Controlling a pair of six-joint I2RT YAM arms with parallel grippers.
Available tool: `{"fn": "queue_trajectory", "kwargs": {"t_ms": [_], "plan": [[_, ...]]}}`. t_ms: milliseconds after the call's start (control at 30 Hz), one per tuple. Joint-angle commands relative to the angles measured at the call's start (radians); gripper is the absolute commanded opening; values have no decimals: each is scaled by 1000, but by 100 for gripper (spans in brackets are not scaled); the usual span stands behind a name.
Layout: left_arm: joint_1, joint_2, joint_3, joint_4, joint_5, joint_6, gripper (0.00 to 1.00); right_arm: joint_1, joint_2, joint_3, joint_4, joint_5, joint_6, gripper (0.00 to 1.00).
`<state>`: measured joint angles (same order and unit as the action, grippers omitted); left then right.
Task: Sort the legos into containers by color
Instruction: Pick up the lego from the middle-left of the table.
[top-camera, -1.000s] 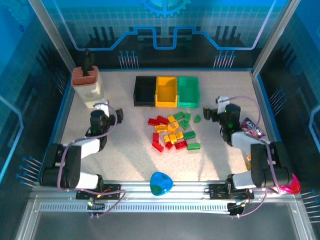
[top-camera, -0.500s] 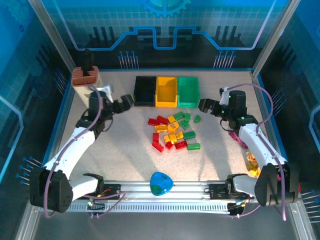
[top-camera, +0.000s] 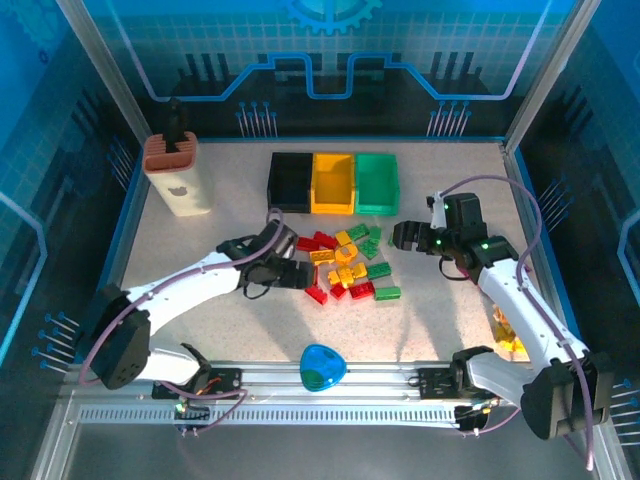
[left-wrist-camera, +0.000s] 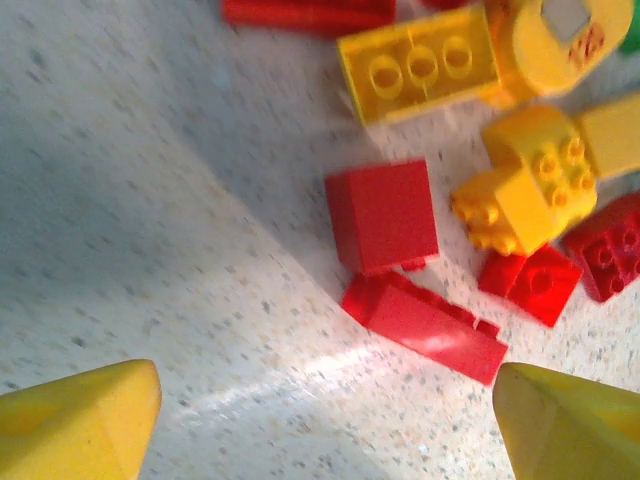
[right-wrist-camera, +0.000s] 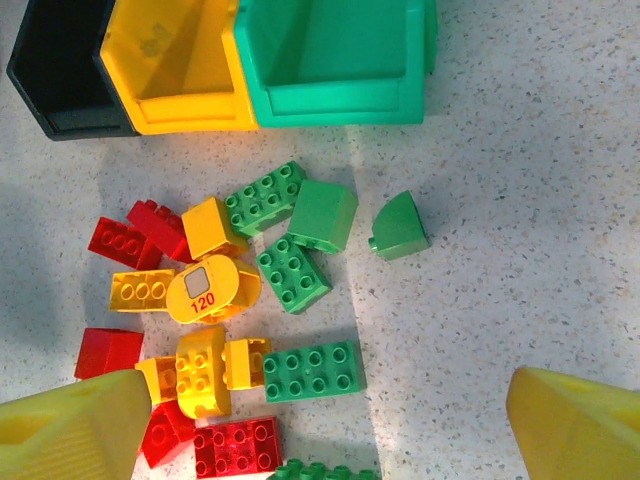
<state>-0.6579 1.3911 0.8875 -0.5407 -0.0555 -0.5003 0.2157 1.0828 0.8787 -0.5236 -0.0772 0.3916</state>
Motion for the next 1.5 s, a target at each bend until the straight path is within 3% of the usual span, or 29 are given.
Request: {"fn": "queue_trajectory", "kwargs": {"t_ms": [0,333,733,833,1233,1333,1467], "plan": [[-43,48,48,-66,-14,-112,86,15,-27,-24,-44,31,-5,92],[-86,226,135,-56,39,-245,74,19,-60,-54,-14,47,18,90],[-137,368,226,-140,1,-296,57,19,-106,-125,29,71,21,90],[-147,382,225,-151,-17,-306,45,20,-118,-141,47,71,30,90],[-149,310,233,-235,-93,-336,7,18,-138,-195,109,62,33,90],[-143,266,236,-250,-108,-338,1,19,-138,-201,111,78,22,90],[-83,214,279,-280,-99,-305,0,18,-146,-226,120,80,19,90]]}}
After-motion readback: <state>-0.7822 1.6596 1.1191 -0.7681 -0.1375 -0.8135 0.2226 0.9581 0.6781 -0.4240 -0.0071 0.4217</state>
